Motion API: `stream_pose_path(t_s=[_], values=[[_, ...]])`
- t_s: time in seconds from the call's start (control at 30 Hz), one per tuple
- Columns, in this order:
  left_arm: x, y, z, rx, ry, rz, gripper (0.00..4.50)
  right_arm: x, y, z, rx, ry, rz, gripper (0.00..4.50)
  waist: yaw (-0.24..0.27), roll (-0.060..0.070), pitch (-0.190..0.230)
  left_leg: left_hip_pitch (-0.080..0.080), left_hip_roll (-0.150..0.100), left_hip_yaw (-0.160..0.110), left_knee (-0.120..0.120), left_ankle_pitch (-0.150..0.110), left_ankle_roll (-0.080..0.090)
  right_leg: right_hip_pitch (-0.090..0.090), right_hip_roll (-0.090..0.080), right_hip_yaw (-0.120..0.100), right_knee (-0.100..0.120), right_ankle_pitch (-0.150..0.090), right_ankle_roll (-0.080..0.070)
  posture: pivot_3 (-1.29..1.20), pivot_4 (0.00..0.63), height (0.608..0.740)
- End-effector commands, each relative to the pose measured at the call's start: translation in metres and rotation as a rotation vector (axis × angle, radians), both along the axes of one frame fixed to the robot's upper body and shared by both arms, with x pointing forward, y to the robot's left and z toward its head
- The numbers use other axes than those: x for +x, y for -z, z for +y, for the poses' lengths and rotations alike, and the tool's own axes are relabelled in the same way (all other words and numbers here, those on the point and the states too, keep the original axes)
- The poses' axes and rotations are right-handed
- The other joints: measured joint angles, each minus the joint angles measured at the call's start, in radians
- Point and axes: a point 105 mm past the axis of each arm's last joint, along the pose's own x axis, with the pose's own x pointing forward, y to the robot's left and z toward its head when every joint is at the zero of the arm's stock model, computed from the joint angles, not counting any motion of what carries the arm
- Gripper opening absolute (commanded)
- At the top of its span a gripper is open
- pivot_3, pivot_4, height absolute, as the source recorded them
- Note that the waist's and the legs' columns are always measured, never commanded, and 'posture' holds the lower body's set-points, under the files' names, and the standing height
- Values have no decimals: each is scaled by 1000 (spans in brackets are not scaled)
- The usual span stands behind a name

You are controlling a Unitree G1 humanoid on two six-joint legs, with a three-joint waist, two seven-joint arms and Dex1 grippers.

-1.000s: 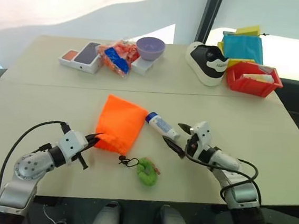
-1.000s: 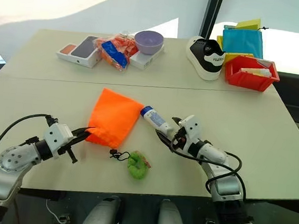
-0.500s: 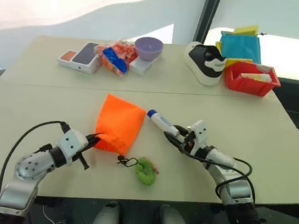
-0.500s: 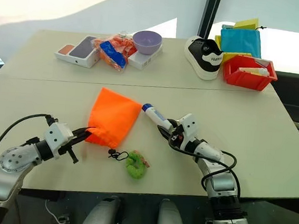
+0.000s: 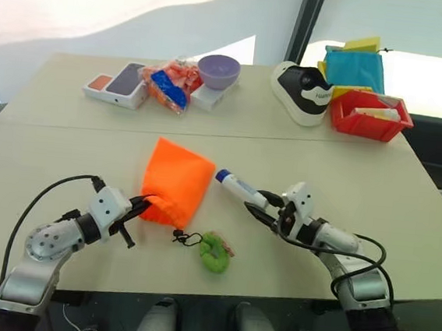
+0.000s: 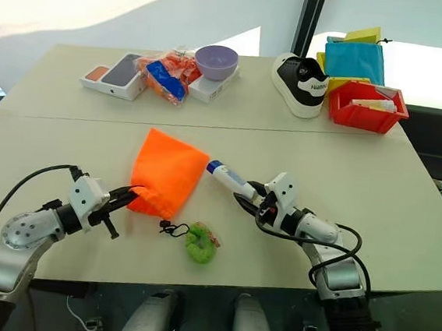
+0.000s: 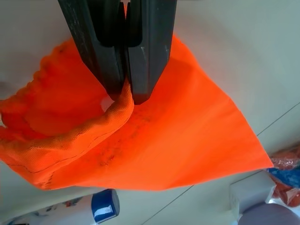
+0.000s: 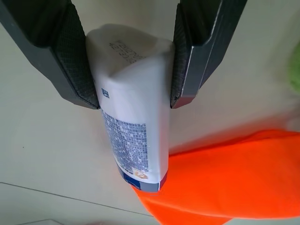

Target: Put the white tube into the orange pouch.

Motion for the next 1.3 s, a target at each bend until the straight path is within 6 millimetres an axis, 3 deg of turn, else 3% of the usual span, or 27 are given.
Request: stream_pose_path(t_s=[0.03,0.4,0.5,0.63,0.83,0.93,1.07,1.3], values=[[1,-10,-3,-12,10,-34,0,-1,-14,6,30,-18,-57,2347,0,0,0,0,0,0,0,0,0,0,0,0,0,0,0,0,150,740],[4,-14,-2,-52,-5,-19,0,-10,-25,8,45,-74,-76,2347,1,0,0,0,0,0,0,0,0,0,0,0,0,0,0,0,150,740],[6,-15,-2,-68,-6,-2,0,-22,-35,15,67,-153,-73,2347,2,0,0,0,0,0,0,0,0,0,0,0,0,0,0,0,150,740],[8,-20,-2,-104,-7,24,0,-60,-48,31,102,-375,3,2347,2,0,0,0,0,0,0,0,0,0,0,0,0,0,0,0,150,740],[10,-28,-2,-122,11,58,0,-94,-46,51,72,-553,97,2347,2,0,0,0,1,-1,0,0,0,0,0,0,0,-1,1,0,150,740],[9,-28,-3,-113,23,73,0,-95,-43,58,38,-561,100,2347,1,0,0,0,1,0,0,0,0,0,0,0,0,-1,1,0,150,740],[11,-33,-10,-116,42,93,0,-82,-28,71,9,-501,106,2347,2,-1,0,-1,1,-1,0,0,0,-1,0,0,-1,-1,1,0,150,740],[12,-42,-15,-115,62,127,0,-77,-27,80,43,-491,104,2347,3,-1,0,-1,0,0,0,0,0,-1,0,0,-2,0,-1,0,150,740]])
